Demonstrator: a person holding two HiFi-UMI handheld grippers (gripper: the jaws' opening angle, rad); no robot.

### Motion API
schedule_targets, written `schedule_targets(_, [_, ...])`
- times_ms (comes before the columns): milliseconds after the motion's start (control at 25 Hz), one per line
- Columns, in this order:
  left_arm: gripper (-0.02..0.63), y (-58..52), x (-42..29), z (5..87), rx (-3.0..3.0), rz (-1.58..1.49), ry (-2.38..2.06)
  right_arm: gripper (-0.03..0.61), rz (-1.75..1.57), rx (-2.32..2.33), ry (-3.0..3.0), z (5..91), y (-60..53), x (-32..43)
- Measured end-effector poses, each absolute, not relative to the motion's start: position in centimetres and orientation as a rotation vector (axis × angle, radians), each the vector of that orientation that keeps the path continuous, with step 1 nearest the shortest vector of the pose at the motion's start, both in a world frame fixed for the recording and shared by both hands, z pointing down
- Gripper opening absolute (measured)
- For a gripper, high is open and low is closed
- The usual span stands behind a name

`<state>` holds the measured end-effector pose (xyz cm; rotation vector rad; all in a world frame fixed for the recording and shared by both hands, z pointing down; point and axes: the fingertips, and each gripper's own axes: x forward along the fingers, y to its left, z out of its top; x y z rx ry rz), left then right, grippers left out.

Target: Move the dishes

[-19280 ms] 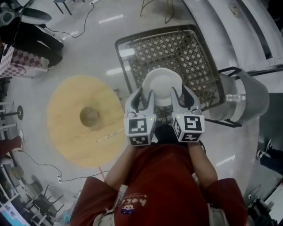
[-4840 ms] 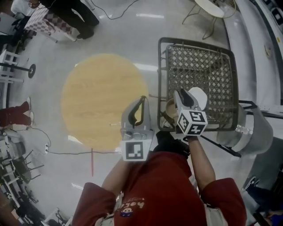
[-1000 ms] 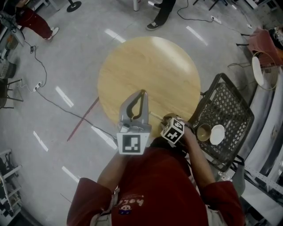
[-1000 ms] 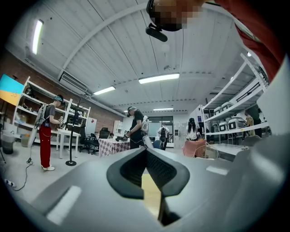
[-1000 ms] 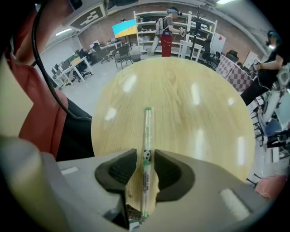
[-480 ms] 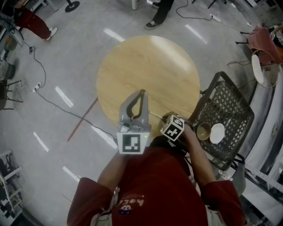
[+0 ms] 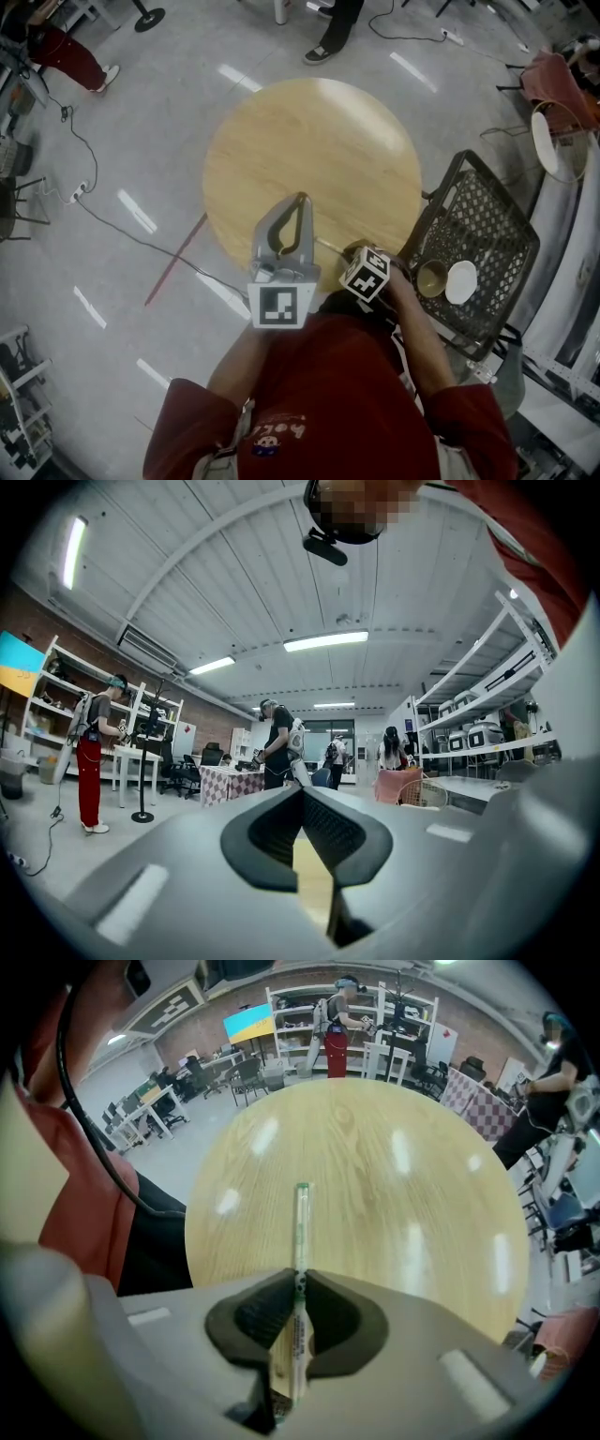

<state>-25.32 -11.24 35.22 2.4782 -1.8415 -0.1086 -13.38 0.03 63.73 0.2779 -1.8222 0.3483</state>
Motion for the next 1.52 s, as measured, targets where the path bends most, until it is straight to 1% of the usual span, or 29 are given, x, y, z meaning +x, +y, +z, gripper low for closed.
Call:
schedule_targets(360, [0.006,-11.4,-24.6,35.0,2.504,-0.090,-1.824,0.038,0.382,0.334,-1.842,63.2,-0.5,-12.6])
schedule_targets(880, [0.007,-11.7,-20.6,33.3,2.603,-0.085,-1.729,0.037,0.410,0.600,-1.954,57.8,-3.3,-9.4])
schedule_targets(1280, [0.006,-11.1,-15.5,32.2,2.701,-0.097,-1.593,0.037,0.400,0.863,-2.008,53.0,-4.5,-5.5])
schedule_targets(1520, [0.006,-10.5,-11.7,31.9,2.756,-0.097,-1.509,0.037,0.393,1.073,-2.046,49.9,-4.8,-1.8])
